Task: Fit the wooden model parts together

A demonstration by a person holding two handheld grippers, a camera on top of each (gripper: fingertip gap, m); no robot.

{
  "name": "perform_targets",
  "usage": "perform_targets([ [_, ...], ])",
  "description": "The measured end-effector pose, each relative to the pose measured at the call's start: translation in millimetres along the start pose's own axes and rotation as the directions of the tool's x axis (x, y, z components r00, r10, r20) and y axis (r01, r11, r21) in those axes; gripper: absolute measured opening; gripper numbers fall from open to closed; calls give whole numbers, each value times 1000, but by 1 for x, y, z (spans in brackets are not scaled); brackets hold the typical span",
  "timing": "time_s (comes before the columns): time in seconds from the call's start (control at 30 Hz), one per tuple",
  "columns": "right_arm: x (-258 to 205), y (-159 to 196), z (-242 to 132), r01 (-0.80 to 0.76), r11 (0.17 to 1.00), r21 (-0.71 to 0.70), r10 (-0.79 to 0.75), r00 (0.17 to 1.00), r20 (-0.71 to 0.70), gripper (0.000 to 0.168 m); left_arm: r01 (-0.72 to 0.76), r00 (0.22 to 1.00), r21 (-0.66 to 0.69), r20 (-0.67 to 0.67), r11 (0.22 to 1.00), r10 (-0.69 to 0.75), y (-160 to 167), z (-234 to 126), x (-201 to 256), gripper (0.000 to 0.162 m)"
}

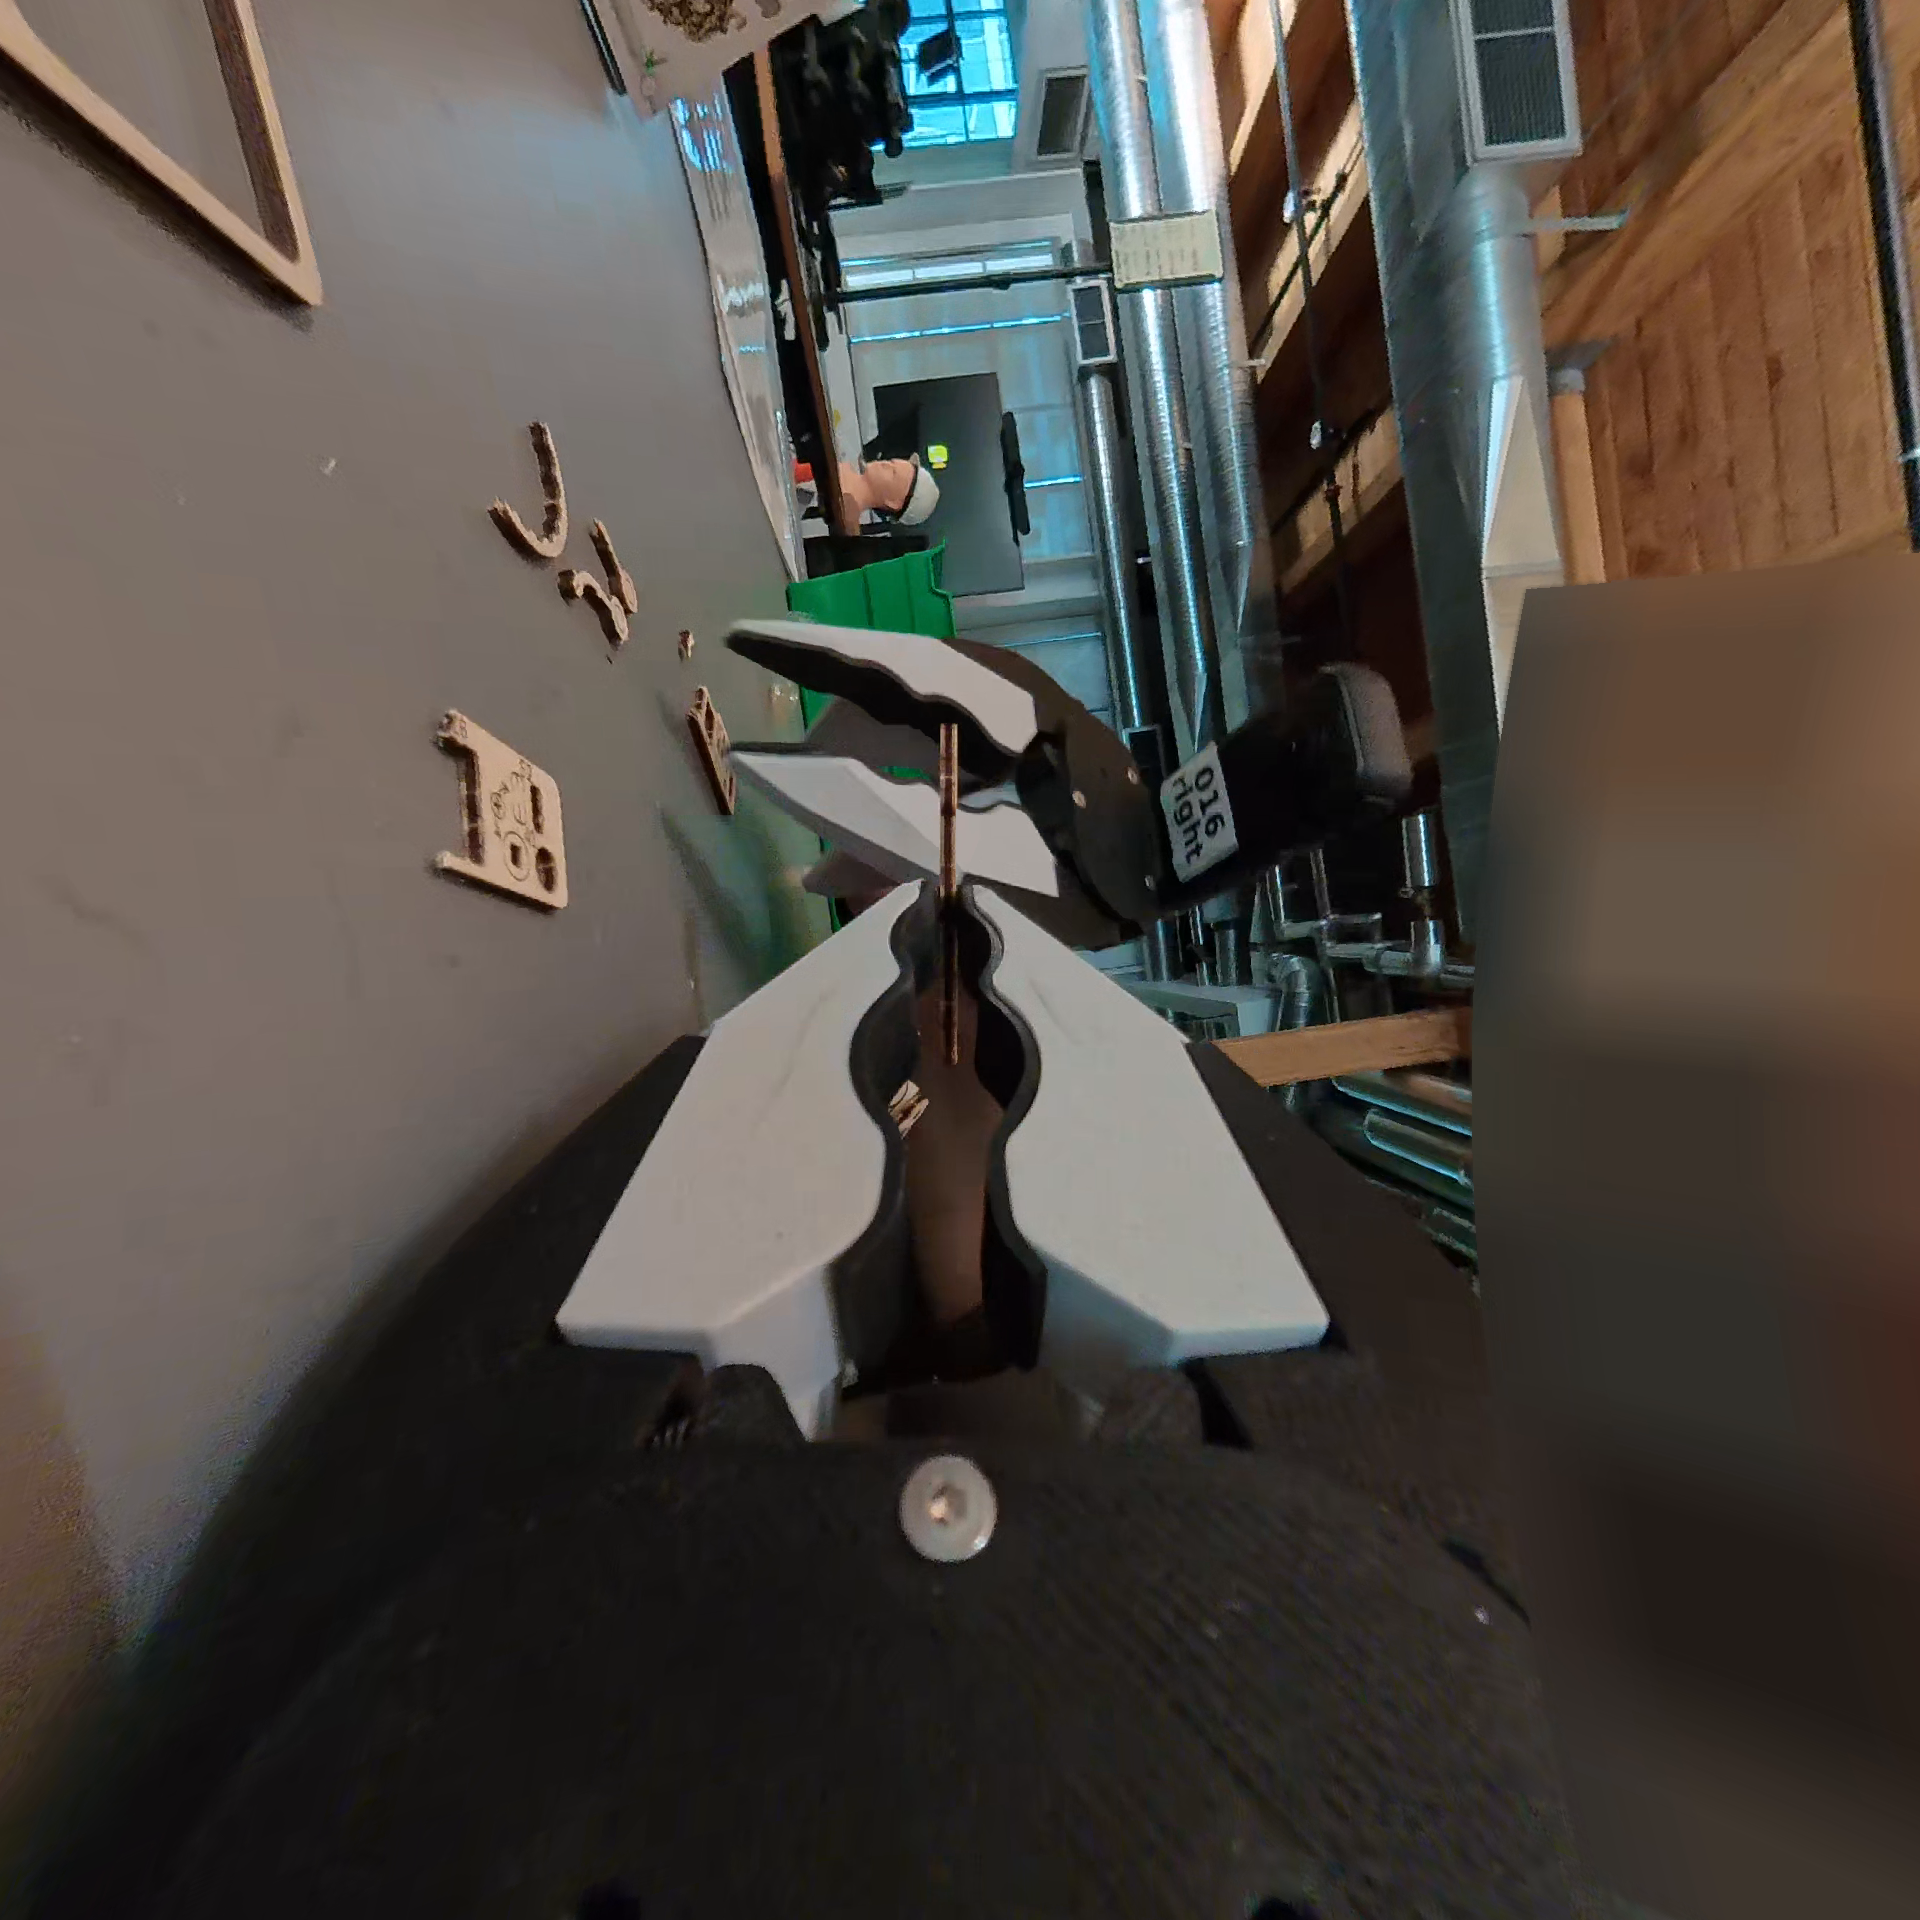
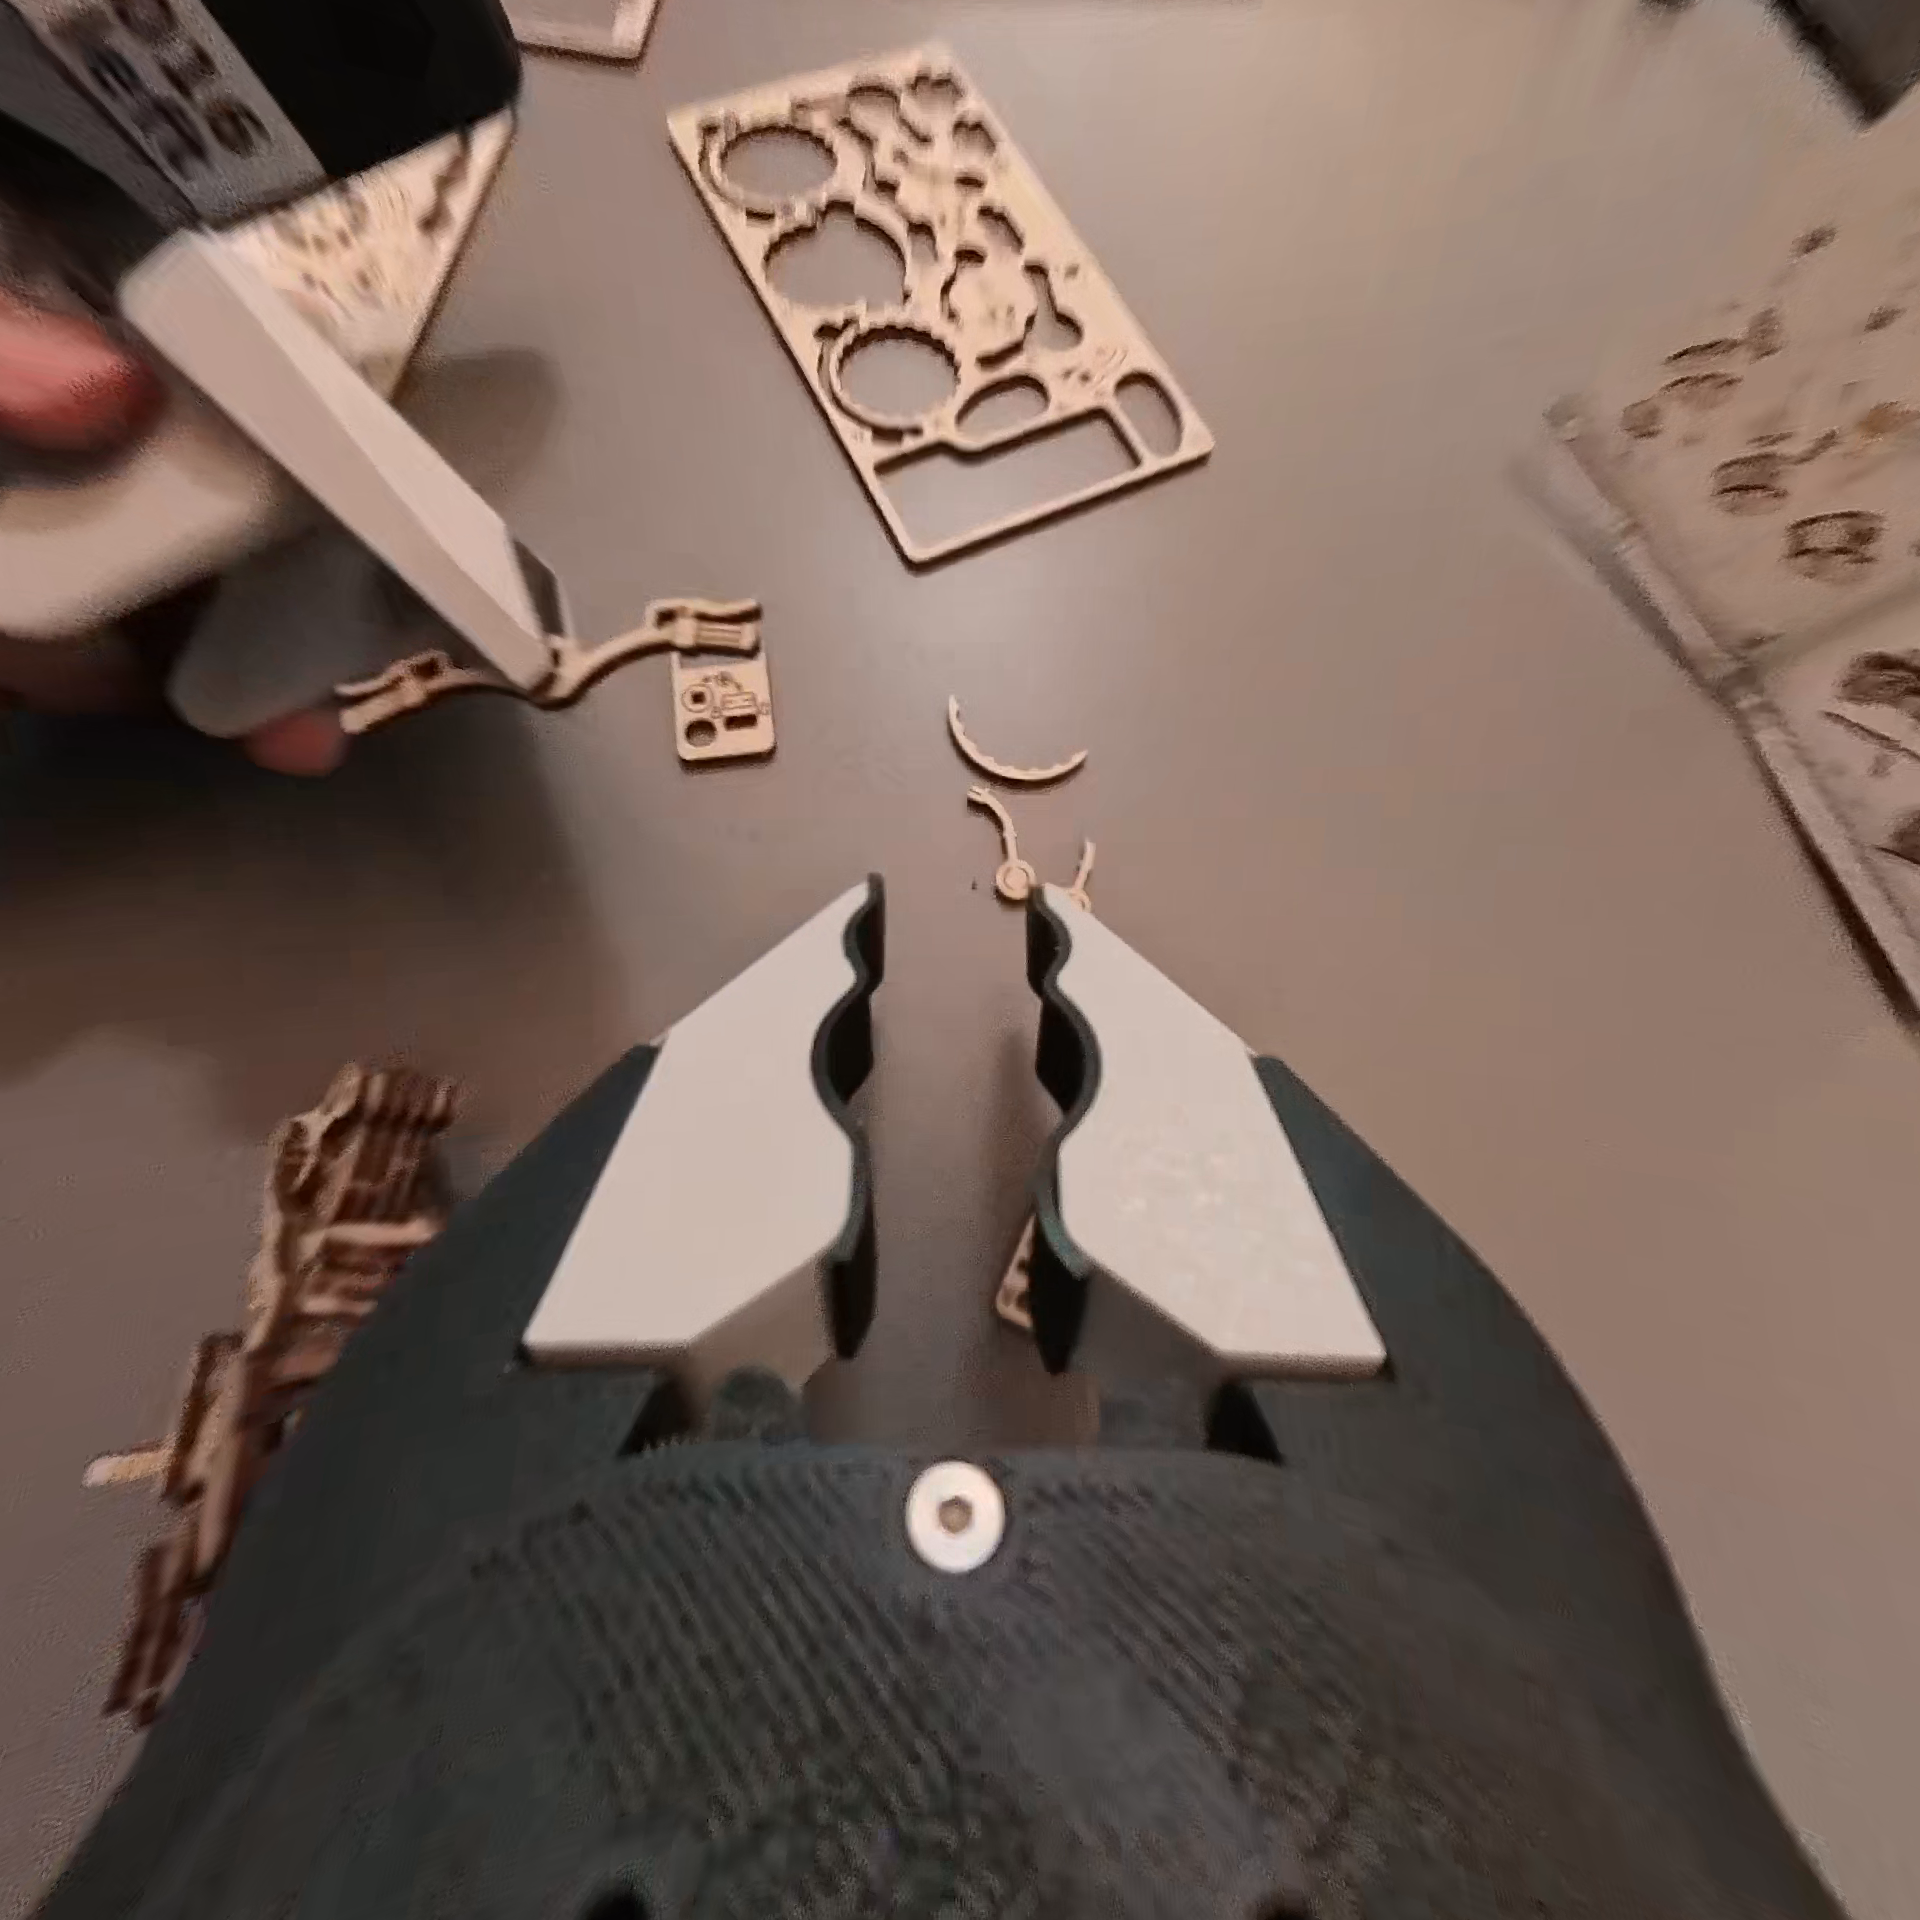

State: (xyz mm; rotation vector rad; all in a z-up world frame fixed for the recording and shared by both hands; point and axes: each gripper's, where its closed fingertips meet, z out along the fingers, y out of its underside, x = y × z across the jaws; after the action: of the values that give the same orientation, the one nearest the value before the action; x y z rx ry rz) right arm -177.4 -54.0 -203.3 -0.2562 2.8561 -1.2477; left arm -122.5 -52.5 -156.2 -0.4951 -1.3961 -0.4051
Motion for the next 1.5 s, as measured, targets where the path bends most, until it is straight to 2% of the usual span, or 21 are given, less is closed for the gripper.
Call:
perform_targets([
  [0.03, 1, 2, 8, 7, 999, -32, -6, 1000, 12, 27, 1, 1000, 1, 1, 1000, -1, -1, -1, 0, 0],
  [0.13, 4, 7, 22, -1, 996, -86, 3, 1000, 25, 26, 19, 1000, 5, -4, 1000, -19, -3, -2, -2, 0],
  [0.23, 4, 6, 23, -30, 997, -77, 33, 998, 45, 9, -3, 1000, -13, 12, 1000, 3, -1, 0, -4, 0],
  [0.33, 5, 8, 21, -29, 997, -72, 32, 999, 44, 8, -16, 1000, -22, 26, 1000, 16, 0, 1, -7, 0],
  [0.43, 6, 2, 15, 27, 999, -28, -26, 999, 27, 8, -20, 999, -31, 33, 999, 21, 2, 2, -8, 0],
  [0.53, 4, -14, -2, 167, 983, 73, -166, 986, -14, 8, -26, 999, -42, 34, 999, 27, 3, 2, -9, 0],
  [0.63, -6, -29, -27, 448, 877, 173, -436, 894, -104, 8, -34, 998, -54, 44, 998, 37, 4, 3, -10, 0],
  [0.7, -9, -38, -40, 651, 737, 179, -614, 757, -224, 7, -38, 998, -65, 52, 997, 42, 6, 4, -12, 0],
  [0.77, -14, -40, -45, 795, 592, 132, -747, 603, -279, 7, -36, 998, -65, 54, 997, 40, 6, 4, -12, 0],
  [0.83, -20, -41, -45, 860, 500, 101, -810, 506, -298, 7, -33, 998, -66, 52, 997, 36, 6, 4, -12, 0],
  [0.93, -30, -41, -39, 899, 431, 83, -852, 435, -290, 7, -33, 998, -79, 53, 996, 37, 8, 5, -12, 0],
  [1.1, -34, -36, -36, 938, 347, -1, -904, 335, -266, 7, -25, 999, -80, 47, 997, 29, 8, 4, -12, 0],
  [1.5, -34, -32, -36, 945, 326, -28, -917, 309, -250, 7, -21, 999, -81, 40, 997, 25, 8, 4, -11, 0],
])
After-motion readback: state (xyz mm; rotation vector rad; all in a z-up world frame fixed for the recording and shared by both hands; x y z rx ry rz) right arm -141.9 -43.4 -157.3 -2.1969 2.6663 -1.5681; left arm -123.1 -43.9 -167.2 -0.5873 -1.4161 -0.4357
